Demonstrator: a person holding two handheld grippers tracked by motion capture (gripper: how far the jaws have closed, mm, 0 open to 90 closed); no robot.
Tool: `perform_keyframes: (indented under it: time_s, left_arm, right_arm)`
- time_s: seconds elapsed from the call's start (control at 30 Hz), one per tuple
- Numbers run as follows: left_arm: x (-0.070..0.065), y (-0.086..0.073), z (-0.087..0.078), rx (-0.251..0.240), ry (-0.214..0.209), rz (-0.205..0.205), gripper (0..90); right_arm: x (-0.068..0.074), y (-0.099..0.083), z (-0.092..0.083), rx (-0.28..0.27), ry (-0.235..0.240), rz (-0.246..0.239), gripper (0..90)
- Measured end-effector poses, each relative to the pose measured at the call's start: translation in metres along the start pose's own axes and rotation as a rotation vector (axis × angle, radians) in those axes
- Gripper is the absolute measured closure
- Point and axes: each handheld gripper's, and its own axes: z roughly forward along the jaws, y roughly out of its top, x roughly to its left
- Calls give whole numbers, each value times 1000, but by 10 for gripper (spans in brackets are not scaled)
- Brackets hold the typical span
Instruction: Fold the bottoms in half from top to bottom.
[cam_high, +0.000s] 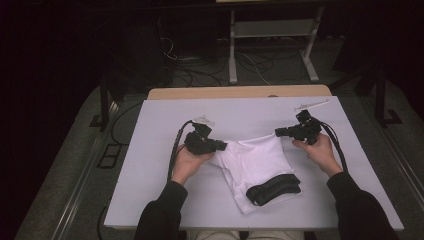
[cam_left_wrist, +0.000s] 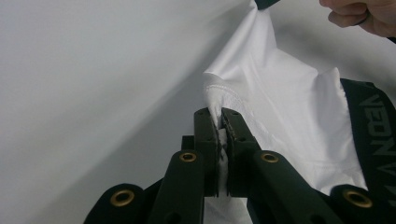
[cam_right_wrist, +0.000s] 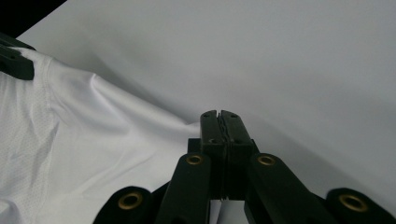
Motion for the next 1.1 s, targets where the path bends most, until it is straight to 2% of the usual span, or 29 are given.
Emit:
perform_keyframes:
  time_s: [0.47,0.73,0.83,1.1]
  left_arm:
    - [25,25,-6,8,38,28,843]
    - [39,35,-1,1,55,23,843]
    - [46,35,3,-4,71,15,842]
    - [67,38,19,-32,110,-41,842]
  right_arm:
    - [-3,7,7,-56,-16,44,880]
    - [-7,10,9,-91,-25,73,880]
    - [-8,12,11,-96,-33,78,880]
    - [-11,15,15,-110,-52,88,880]
